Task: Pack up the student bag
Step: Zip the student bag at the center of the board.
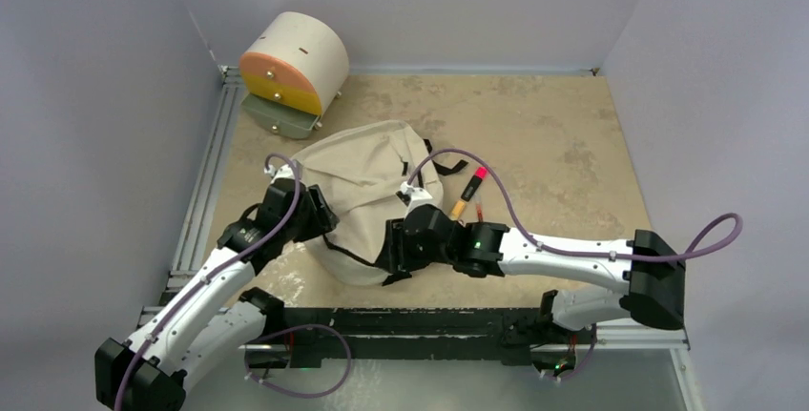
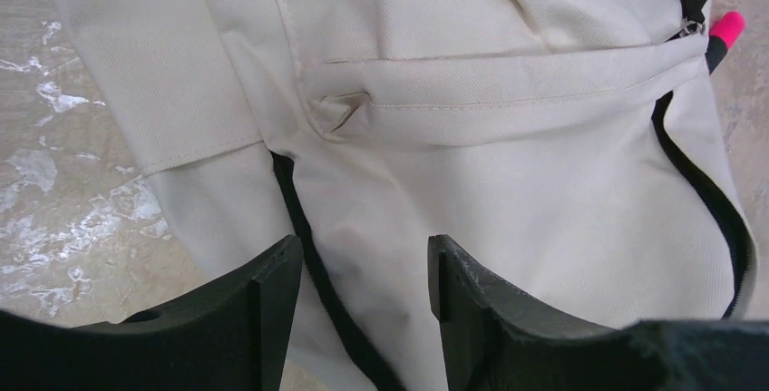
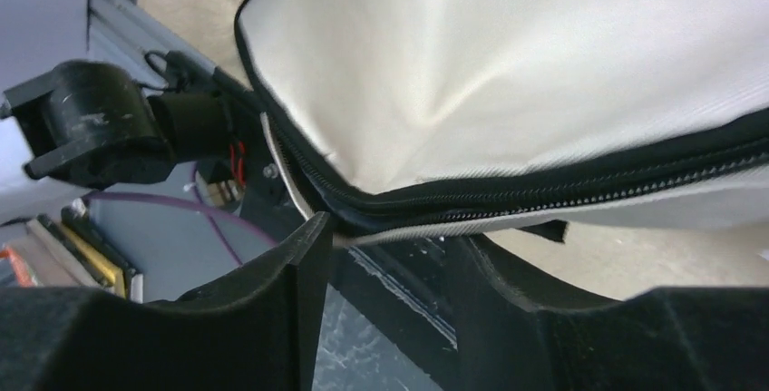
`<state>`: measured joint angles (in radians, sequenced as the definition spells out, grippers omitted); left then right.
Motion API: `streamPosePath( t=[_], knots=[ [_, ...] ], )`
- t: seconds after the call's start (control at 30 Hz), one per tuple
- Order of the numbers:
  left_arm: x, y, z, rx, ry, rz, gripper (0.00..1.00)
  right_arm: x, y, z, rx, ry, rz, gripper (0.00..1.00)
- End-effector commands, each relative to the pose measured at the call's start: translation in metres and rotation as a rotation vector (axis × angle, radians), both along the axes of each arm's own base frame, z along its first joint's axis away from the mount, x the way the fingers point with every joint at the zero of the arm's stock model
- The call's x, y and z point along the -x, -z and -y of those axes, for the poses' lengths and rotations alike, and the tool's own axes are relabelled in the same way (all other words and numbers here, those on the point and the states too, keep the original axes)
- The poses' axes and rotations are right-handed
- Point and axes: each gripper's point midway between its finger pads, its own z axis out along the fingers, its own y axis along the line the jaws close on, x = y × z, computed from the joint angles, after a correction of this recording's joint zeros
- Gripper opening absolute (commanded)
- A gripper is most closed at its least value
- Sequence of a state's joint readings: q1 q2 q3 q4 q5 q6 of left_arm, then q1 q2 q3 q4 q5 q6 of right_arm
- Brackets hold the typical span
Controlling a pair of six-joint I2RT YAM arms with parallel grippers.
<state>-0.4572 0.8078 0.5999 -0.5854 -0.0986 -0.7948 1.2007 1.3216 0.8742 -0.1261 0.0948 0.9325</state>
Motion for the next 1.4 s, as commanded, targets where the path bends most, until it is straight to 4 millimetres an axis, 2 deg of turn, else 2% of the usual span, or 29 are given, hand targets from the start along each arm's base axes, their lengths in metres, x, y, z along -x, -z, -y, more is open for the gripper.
streamPosePath(
  t=[0.0, 0.13, 0.27, 0.33, 0.43, 0.53, 0.63, 0.7, 0.8, 1.0, 1.1, 1.23, 1.37],
  knots=[
    [-0.006, -0.015, 0.000, 0.014, -0.011, 0.041, 0.53, -0.030, -0.040, 0.026, 0.020, 0.181, 0.112, 0.53],
    [-0.017, -0.030, 0.008, 0.007, 0.047, 0.088, 0.52, -0.067, -0.071, 0.070, 0.104, 0.367, 0.249, 0.63],
    [-0.037, -0.061, 0.026, 0.015, 0.160, 0.209, 0.52, -0.111, -0.080, 0.104, 0.098, 0.458, 0.285, 0.64],
    [-0.047, -0.075, 0.038, 0.027, 0.224, 0.258, 0.53, -0.131, -0.081, 0.114, 0.061, 0.491, 0.303, 0.62],
    [-0.058, -0.083, 0.061, 0.050, 0.316, 0.280, 0.52, -0.155, -0.068, 0.127, 0.039, 0.520, 0.282, 0.62],
    [-0.059, -0.087, 0.098, 0.038, 0.418, 0.295, 0.52, -0.171, -0.053, 0.131, 0.028, 0.526, 0.258, 0.62],
    [-0.049, -0.084, 0.140, 0.012, 0.509, 0.300, 0.52, -0.177, -0.034, 0.128, 0.020, 0.500, 0.228, 0.62],
    [-0.050, -0.076, 0.156, 0.003, 0.520, 0.282, 0.52, -0.180, -0.022, 0.128, 0.031, 0.500, 0.214, 0.62],
    [-0.067, -0.067, 0.162, -0.020, 0.458, 0.273, 0.52, -0.186, -0.009, 0.130, 0.030, 0.512, 0.205, 0.61],
    [-0.117, -0.088, 0.188, -0.034, 0.356, 0.317, 0.53, -0.193, 0.005, 0.134, -0.052, 0.521, 0.154, 0.61],
    [-0.137, -0.086, 0.204, -0.047, 0.344, 0.301, 0.54, -0.191, 0.010, 0.131, -0.088, 0.502, 0.137, 0.60],
    [-0.152, -0.056, 0.216, -0.095, 0.310, 0.193, 0.54, -0.187, 0.016, 0.133, -0.105, 0.497, 0.120, 0.59],
    [-0.156, -0.039, 0.221, -0.099, 0.292, 0.153, 0.54, -0.181, 0.022, 0.137, -0.113, 0.493, 0.110, 0.57]
  ],
)
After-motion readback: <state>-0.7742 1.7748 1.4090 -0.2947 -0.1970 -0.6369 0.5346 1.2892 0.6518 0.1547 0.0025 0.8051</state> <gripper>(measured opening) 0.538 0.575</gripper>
